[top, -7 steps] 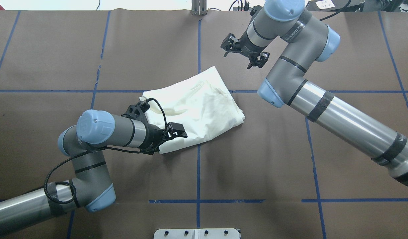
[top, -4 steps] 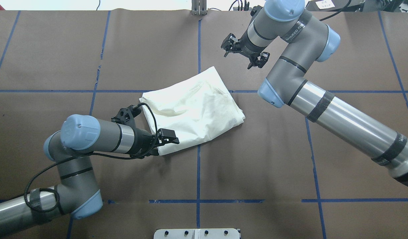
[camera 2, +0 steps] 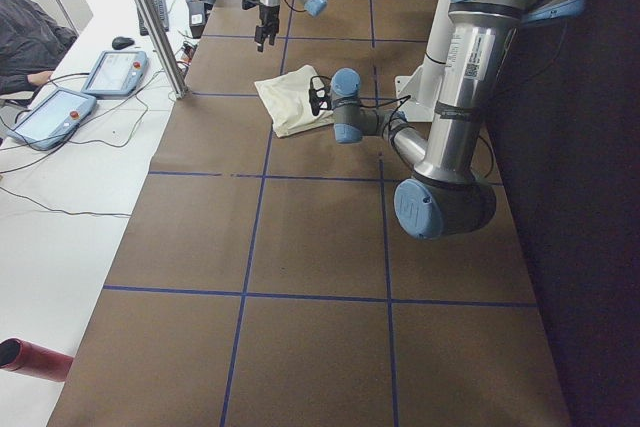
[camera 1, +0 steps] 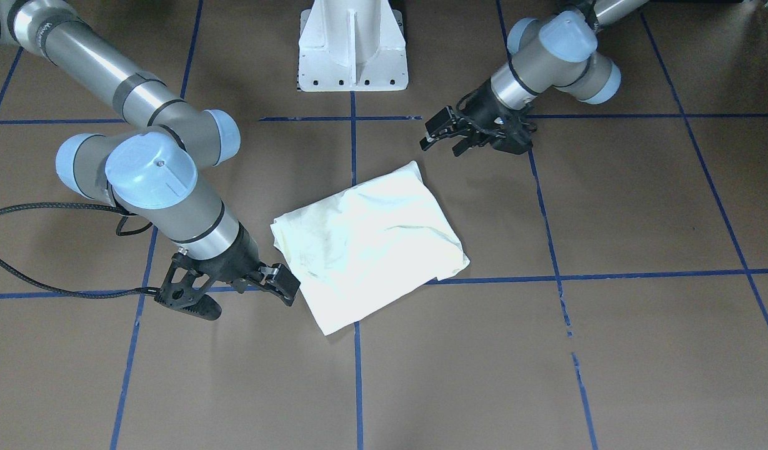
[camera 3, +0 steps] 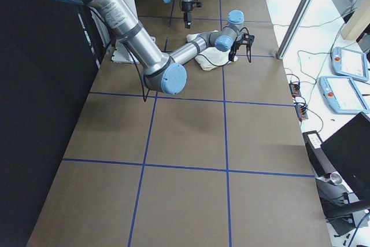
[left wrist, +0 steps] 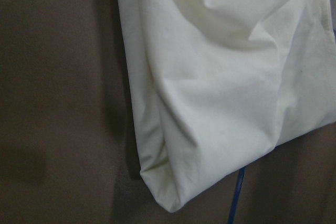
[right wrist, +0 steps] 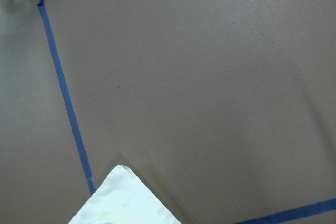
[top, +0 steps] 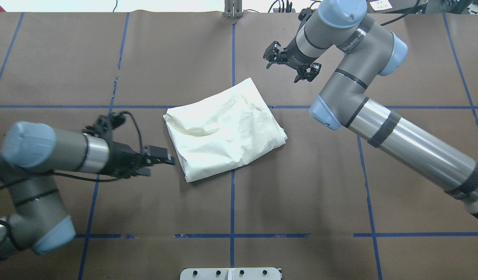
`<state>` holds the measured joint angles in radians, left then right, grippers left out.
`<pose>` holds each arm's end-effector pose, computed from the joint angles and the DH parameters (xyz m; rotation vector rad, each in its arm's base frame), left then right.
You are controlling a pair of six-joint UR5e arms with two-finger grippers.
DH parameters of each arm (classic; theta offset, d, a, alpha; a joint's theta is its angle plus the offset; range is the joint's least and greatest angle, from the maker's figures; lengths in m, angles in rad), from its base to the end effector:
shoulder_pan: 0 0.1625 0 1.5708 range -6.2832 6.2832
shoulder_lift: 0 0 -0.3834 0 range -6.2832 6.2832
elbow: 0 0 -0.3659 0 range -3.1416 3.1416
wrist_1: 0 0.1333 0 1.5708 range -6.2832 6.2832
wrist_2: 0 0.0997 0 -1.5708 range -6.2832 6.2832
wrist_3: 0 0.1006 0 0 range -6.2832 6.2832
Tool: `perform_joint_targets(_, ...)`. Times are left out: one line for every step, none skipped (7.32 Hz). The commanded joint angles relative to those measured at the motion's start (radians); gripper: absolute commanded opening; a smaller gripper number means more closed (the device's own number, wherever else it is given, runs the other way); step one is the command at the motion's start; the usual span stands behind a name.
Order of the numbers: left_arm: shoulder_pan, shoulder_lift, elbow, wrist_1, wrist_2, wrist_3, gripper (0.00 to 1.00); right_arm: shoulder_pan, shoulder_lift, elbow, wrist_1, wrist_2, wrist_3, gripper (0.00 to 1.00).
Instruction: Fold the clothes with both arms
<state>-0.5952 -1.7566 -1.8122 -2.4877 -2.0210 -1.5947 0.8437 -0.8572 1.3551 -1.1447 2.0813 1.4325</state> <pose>0.3758 -0.3626 0.3109 0.0074 1.3703 -0.2170 -0.4041 -0.5808 0.2509 0.0085 -1.0250 0.4075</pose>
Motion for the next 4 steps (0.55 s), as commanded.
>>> perform_joint_targets(-0.231,0.133,-0.013,0.003,-0.068,0.294,1.00,0.073,-0.121,0.116,-0.054,0.049,-0.137,1.00)
perform_joint_targets(-0.335,0.187,0.026,0.006,-0.067,0.508,1.00,0.124,-0.156,0.165,-0.164,0.066,-0.290,1.00)
perform_joint_targets(-0.468,0.225,0.100,0.007,-0.071,0.744,1.00,0.161,-0.216,0.241,-0.287,0.068,-0.458,1.00)
perform_joint_targets(-0.615,0.236,0.166,0.051,-0.097,0.989,1.00,0.217,-0.274,0.307,-0.399,0.068,-0.629,1.00)
